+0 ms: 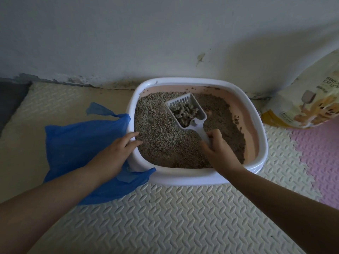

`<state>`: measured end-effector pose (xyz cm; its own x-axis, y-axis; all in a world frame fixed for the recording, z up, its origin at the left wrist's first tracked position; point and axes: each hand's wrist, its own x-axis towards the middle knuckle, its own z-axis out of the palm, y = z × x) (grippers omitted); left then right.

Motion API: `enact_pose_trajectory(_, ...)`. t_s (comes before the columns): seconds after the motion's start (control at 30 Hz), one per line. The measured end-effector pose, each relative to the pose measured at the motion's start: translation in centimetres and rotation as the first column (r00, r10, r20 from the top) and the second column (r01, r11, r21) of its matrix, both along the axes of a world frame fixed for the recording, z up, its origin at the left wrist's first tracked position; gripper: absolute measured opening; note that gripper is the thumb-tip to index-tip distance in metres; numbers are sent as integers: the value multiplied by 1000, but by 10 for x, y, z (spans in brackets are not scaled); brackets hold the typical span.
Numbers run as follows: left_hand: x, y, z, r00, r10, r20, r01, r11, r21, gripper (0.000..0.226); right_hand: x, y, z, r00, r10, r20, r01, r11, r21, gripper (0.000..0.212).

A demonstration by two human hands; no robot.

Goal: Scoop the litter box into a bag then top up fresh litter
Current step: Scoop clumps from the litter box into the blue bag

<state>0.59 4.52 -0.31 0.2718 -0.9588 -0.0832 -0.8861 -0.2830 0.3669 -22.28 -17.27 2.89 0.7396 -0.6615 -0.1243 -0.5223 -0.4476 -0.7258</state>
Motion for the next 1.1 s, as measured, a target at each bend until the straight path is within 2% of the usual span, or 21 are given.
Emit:
enact_pose_trajectory(0.37,-2,0,3,1000,11,-5,-11,1000,2,85,1,-2,-3,998,-46,43,45,999,28,13)
enact_pose_trajectory(0.8,0,0,1,1000,9,-6,-9,1000,7,83,1,-9,-2,999,6,43,-3,999,-52,12)
enact_pose_trajectory(1.1,0,0,0,1000,11,-13,-11,1000,16,83,0,-5,-10,1000,17,20,-16,999,-40,17)
